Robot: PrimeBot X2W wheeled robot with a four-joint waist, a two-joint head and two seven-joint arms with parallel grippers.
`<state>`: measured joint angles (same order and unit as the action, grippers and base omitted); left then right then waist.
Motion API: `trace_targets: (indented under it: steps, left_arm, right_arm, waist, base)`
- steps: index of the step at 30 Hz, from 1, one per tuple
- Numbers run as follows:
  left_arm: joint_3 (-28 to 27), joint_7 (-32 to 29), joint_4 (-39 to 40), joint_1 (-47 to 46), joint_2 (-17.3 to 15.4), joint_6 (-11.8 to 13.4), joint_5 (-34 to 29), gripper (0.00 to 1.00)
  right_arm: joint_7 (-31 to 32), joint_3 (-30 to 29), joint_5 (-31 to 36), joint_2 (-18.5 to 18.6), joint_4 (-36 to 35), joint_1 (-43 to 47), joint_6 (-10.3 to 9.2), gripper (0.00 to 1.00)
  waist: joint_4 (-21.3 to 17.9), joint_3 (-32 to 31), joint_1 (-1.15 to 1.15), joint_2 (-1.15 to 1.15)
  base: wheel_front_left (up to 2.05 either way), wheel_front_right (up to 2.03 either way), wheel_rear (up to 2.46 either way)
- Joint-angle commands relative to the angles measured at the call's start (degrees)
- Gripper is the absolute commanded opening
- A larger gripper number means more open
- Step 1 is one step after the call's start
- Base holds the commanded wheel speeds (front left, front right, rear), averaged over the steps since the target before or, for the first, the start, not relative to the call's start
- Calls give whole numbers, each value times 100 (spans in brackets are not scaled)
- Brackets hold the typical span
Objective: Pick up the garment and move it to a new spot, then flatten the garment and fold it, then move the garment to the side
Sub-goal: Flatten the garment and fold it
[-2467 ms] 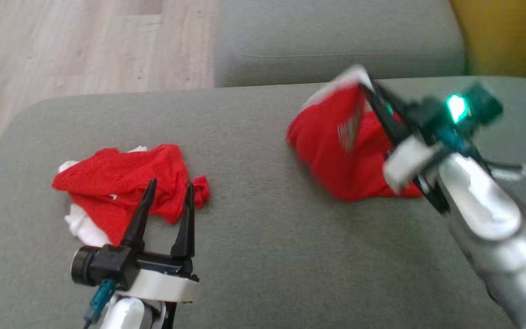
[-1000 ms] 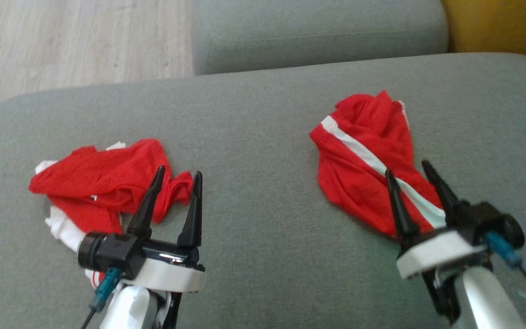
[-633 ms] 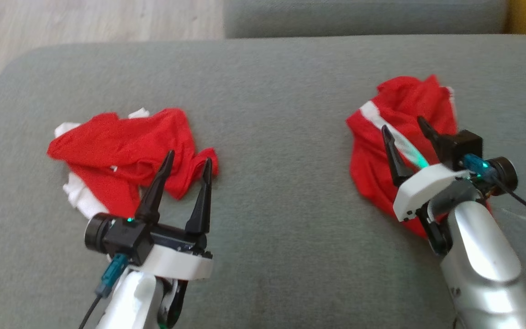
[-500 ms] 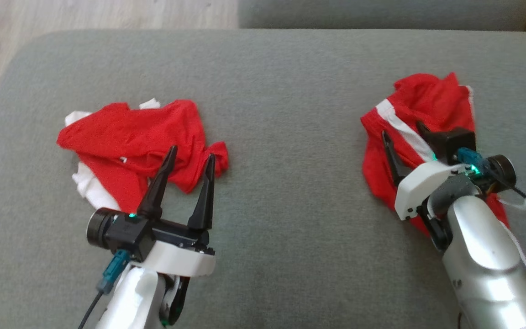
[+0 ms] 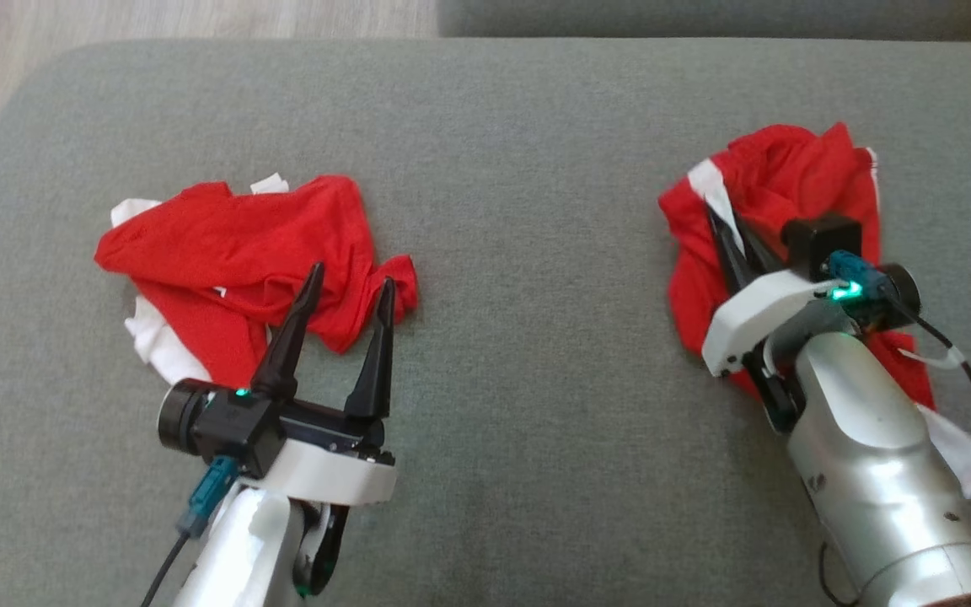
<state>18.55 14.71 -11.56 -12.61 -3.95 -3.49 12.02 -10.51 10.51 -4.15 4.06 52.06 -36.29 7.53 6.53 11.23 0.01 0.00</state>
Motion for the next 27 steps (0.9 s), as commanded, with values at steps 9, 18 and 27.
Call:
trace_targets:
  steps: [9, 18, 27]
  left_arm:
    - [-230, 29, 87, -84, -56, 17, -41, 100]
    - [-192, 29, 57, 89, -28, 13, -6, 100]
    - [-226, 29, 41, 235, -40, 37, 1, 100]
  right_arm:
    - [-284, 2071, -1330, -117, -857, 130, -4, 0]
    - [200, 3784, -1850, -117, -1471, 554, -4, 0]
    - [287, 4195, -1982, -118, -1426, 824, -4, 100]
  waist:
    - [-114, -346, -1, 0]
    - [-56, -647, -1, 0]
    - [-177, -851, -1, 0]
  base:
    - [0, 0, 0]
    - [0, 0, 0]
    - [0, 0, 0]
